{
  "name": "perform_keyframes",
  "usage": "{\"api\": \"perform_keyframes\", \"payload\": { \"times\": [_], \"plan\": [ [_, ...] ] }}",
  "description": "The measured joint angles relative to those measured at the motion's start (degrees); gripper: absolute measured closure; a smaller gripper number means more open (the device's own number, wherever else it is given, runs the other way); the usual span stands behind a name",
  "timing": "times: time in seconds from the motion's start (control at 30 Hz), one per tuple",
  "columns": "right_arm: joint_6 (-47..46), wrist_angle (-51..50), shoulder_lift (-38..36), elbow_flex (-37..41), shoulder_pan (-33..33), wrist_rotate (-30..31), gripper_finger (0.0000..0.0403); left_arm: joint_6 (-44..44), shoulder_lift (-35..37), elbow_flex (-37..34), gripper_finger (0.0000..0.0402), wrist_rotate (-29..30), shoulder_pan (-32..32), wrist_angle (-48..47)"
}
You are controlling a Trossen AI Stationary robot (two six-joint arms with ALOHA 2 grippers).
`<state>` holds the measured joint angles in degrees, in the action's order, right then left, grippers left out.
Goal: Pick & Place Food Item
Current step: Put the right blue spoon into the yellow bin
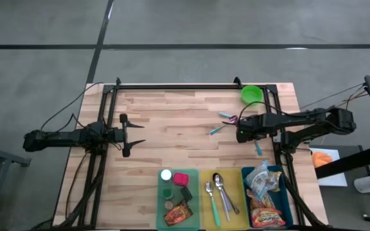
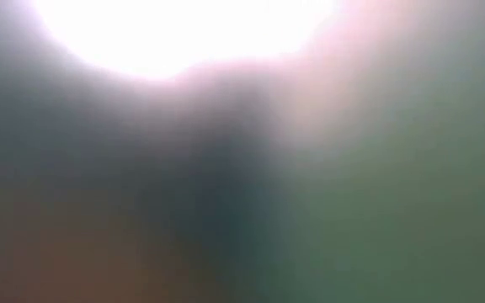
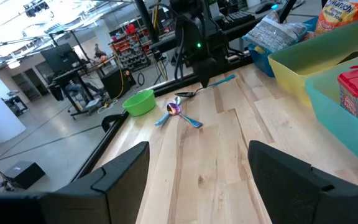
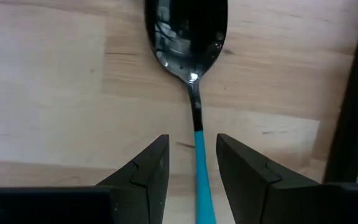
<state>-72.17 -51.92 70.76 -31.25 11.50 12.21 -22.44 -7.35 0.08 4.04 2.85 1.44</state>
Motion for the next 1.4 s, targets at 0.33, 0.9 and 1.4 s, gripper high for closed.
{"api": "perform_keyframes", "payload": {
  "times": [0.33,0.9,1.4],
  "plan": [
    [3.2,5.6,1.5,3.1,0.3,1.1,0.0271,0.0,0.0,0.0,0.0126,0.0,0.0,0.0],
    [3.2,6.6,1.6,2.9,0.3,1.0,0.0370,0.0,0.0,0.0,0.0126,0.0,0.0,0.0],
    [3.2,5.6,1.7,2.1,0.3,1.3,0.0383,0.0,0.0,0.0,0.0126,0.0,0.0,0.0]
  ]
}}
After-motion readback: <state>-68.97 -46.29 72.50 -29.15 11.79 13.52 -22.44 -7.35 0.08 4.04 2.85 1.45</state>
